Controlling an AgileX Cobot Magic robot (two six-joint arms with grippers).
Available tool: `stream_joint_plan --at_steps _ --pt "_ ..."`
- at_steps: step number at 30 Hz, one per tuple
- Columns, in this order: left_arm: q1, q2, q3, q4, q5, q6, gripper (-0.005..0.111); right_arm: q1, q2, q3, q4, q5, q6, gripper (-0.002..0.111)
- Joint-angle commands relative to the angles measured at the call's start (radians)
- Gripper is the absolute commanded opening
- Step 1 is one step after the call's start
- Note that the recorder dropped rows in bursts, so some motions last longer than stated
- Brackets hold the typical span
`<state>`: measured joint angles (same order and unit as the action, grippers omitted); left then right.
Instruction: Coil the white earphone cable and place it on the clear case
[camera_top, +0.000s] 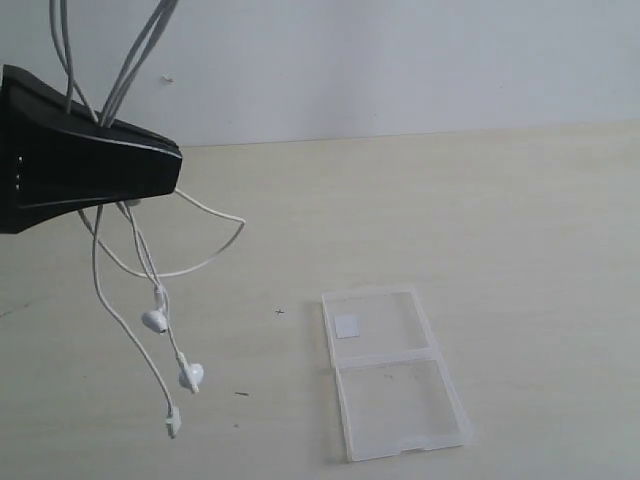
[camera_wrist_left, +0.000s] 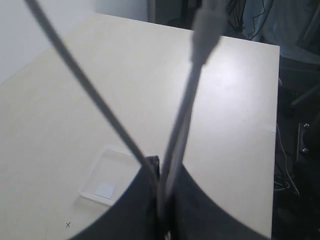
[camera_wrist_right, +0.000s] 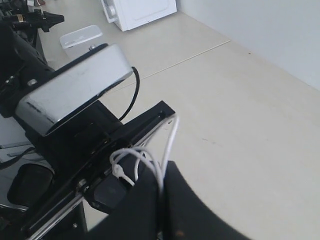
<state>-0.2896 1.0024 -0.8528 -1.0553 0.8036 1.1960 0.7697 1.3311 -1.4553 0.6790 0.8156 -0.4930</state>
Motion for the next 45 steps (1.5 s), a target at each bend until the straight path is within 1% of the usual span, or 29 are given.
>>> stream_joint_plan --at_steps 1,16,18,21,24,26,29,33,35,37,41,43,45 --pt "0.001 -0.004 0.003 0.014 0.010 -0.024 0.000 0.002 -0.019 -0.009 -0.004 -0.023 0.007 0.000" --pt "0.001 -0.002 0.003 0.021 0.028 -0.030 0.000 0.002 -0.019 -0.009 0.033 -0.048 0.005 0.000" --pt "0.001 -0.002 0.003 0.021 0.028 -0.030 0.002 0.002 -0.019 -0.009 0.043 -0.055 0.005 0.000" --pt "0.001 -0.002 0.003 0.021 0.028 -0.030 0.013 0.002 -0.019 -0.009 0.048 -0.059 0.005 0.000" --pt "0.001 -0.002 0.003 0.021 0.028 -0.030 0.028 0.002 -0.019 -0.009 0.048 -0.063 0.005 0.000" --pt "0.001 -0.002 0.003 0.021 0.028 -0.030 0.033 0.002 -0.019 -0.009 0.048 -0.068 0.005 0.000" --pt "0.001 -0.002 0.003 0.021 0.024 -0.030 0.030 0.002 -0.019 -0.009 0.048 -0.064 0.005 0.000" --pt "0.001 -0.002 0.003 0.009 0.022 -0.028 0.020 0.002 -0.019 -0.009 0.048 -0.063 0.000 0.000" --pt "0.001 -0.002 0.003 -0.001 0.022 -0.026 0.021 0.002 -0.019 -0.009 0.048 -0.063 0.000 0.000" --pt "0.001 -0.002 0.003 -0.001 0.020 -0.026 0.028 0.002 -0.019 -0.009 0.051 -0.063 -0.001 0.000" --pt "0.001 -0.002 0.003 -0.025 0.014 -0.026 0.054 0.002 -0.019 -0.009 0.110 -0.063 -0.040 0.000" --pt "0.001 -0.002 0.003 -0.046 -0.001 -0.026 0.060 0.002 -0.019 -0.009 0.139 -0.065 -0.058 0.000" --pt "0.001 -0.002 0.003 -0.051 -0.011 -0.026 0.061 0.002 -0.019 -0.009 0.157 -0.065 -0.067 0.000"
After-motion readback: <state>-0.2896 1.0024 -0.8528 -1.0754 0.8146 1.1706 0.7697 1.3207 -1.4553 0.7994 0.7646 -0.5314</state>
